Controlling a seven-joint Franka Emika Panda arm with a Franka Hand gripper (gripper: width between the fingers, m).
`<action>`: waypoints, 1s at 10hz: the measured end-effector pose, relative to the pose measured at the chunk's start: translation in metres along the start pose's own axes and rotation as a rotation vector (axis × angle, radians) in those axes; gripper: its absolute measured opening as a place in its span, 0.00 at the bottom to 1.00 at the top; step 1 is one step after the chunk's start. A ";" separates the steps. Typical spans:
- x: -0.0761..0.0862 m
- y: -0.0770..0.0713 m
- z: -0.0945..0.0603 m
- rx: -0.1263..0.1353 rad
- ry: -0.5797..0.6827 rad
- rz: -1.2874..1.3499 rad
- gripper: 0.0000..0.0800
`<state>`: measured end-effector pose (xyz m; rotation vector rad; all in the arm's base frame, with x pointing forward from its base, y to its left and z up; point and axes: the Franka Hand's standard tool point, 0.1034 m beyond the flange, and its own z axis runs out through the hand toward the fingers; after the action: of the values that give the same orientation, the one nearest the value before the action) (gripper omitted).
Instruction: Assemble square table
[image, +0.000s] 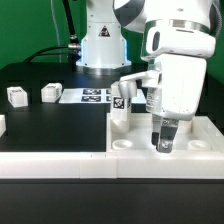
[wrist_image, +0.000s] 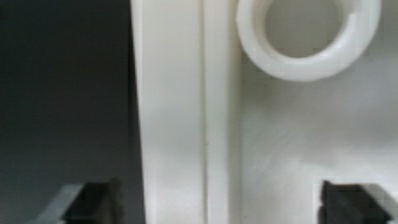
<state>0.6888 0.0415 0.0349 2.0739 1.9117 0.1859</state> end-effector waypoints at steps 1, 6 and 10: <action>0.000 0.000 0.000 0.000 0.000 0.000 0.79; -0.001 0.000 0.000 0.000 -0.001 0.001 0.81; -0.026 0.015 -0.041 0.004 -0.024 0.025 0.81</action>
Offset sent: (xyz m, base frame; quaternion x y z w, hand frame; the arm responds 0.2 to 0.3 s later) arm 0.0000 0.0000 0.0000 0.0000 0.0000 0.0000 1.0000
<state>0.6881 0.0209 0.0811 2.0940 1.8737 0.1622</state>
